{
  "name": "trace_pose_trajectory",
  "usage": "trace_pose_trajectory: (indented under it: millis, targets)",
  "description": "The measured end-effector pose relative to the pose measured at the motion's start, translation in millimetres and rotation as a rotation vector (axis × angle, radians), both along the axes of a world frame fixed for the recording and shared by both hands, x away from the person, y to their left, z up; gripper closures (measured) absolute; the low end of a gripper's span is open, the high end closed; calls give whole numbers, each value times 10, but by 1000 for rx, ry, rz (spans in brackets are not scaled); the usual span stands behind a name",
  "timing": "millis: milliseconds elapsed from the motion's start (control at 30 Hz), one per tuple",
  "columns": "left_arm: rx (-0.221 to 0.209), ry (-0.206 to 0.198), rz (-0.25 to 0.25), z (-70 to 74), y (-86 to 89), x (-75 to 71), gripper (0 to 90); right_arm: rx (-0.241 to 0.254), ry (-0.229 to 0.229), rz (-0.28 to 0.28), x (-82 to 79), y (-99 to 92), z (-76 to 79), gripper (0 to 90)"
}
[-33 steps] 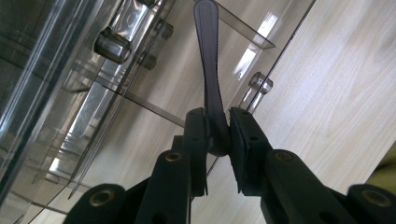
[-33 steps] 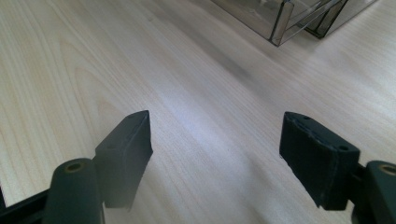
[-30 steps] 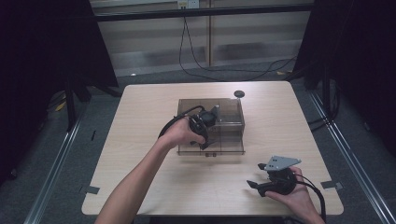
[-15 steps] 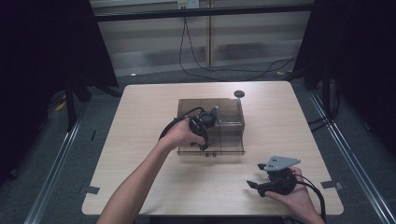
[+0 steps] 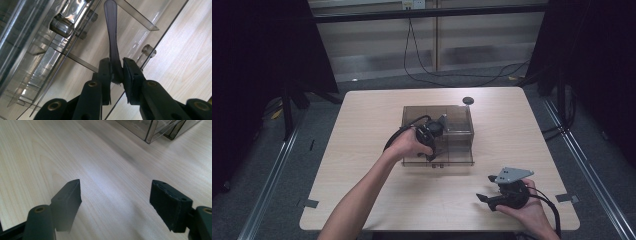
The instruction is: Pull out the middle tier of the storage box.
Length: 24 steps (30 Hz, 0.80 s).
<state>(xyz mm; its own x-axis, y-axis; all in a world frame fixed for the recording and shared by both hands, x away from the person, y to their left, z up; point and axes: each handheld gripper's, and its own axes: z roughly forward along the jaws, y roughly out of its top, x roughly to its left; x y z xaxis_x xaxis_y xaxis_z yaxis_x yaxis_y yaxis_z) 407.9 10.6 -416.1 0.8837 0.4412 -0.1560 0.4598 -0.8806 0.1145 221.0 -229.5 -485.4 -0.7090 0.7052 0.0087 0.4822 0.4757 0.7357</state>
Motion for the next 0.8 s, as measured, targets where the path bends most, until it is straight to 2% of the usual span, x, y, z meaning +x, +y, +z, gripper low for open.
trace_pose_trajectory:
  millis: [33,67,433,600,800]
  targets:
    - [4,1,-11,-2,-2,11,777,-1,-1,1,1,0,-1,254]
    - [0,-1,2,-11,-10,2,777,0,0,0,0,1,-1,253]
    - [1,-6,1,-15,-19,9,774,0,2,1,0,1,-3,253]
    - [3,5,-7,-26,-25,4,769,-1,2,2,4,1,-4,253]
    - [-15,-2,9,-24,-25,-6,733,-2,3,1,2,4,-5,252]
